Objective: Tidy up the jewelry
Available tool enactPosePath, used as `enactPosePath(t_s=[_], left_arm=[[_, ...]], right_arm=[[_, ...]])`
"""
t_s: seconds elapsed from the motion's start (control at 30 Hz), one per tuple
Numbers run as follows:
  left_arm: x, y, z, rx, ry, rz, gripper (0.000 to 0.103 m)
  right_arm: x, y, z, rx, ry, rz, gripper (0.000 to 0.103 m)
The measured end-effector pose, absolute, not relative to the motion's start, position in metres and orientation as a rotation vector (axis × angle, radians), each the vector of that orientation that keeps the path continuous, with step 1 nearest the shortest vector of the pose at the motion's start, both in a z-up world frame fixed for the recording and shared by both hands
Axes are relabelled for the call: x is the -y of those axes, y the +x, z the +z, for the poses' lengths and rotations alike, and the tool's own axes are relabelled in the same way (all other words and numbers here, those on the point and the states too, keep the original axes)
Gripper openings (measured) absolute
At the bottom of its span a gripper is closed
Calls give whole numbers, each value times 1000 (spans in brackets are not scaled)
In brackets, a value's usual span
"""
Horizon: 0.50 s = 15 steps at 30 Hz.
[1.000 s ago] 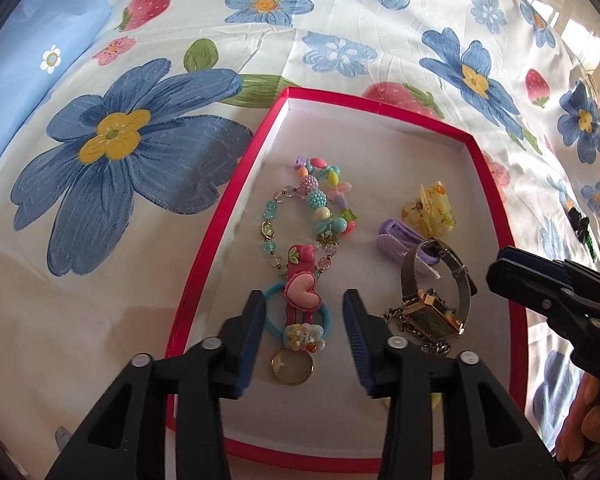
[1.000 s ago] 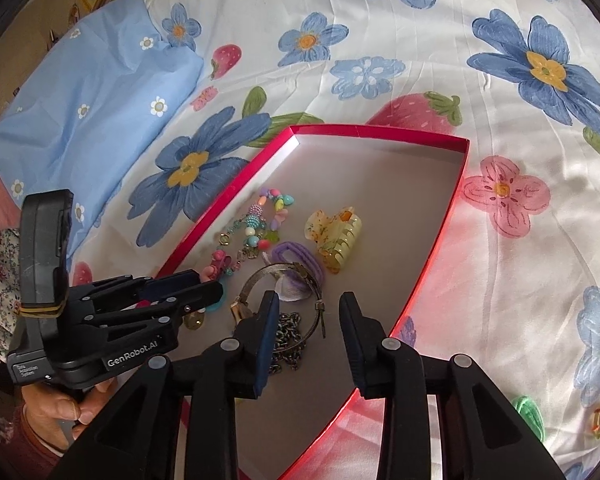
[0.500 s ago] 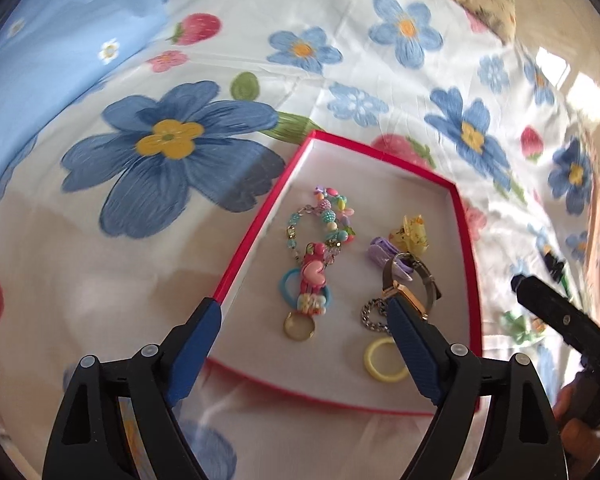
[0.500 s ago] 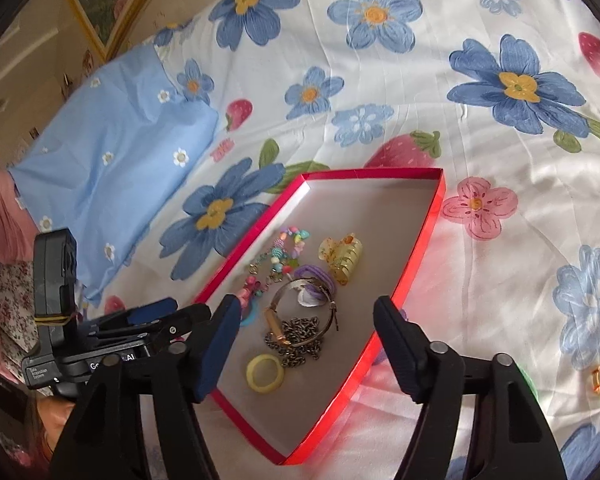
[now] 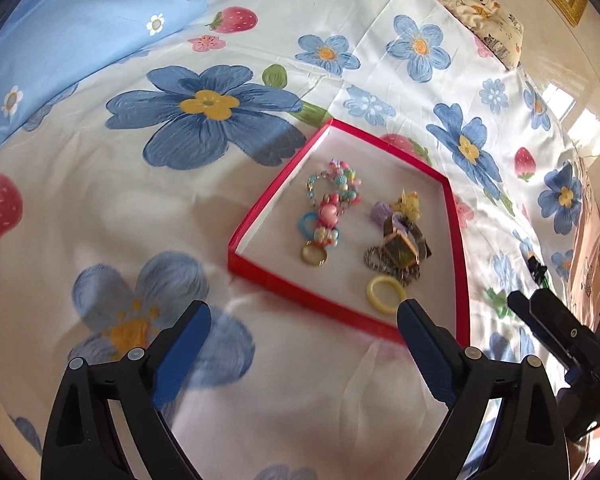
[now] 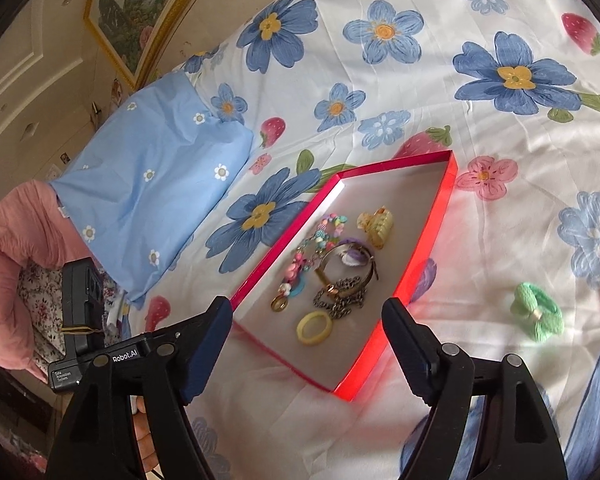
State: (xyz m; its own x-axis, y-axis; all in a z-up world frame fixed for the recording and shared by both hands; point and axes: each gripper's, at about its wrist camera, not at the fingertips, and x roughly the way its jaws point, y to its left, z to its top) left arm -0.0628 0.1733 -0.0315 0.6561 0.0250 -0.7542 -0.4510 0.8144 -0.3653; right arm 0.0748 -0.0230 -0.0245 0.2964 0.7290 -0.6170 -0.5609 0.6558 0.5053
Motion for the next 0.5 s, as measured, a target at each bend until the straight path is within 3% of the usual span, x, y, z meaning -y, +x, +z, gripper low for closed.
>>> enactPosePath(t_s=[0.23, 0.4, 0.5], left_arm=[[-162, -89, -4, -784, -485, 292, 95], [-148, -100, 44, -710, -348, 280, 102], [-136, -105, 63, -662, -248, 324, 102]], right_arm=[[22, 51, 0, -873, 76, 880, 81], [15, 41, 55, -756, -109, 855, 102], [14, 35, 81, -690, -159, 854, 103]])
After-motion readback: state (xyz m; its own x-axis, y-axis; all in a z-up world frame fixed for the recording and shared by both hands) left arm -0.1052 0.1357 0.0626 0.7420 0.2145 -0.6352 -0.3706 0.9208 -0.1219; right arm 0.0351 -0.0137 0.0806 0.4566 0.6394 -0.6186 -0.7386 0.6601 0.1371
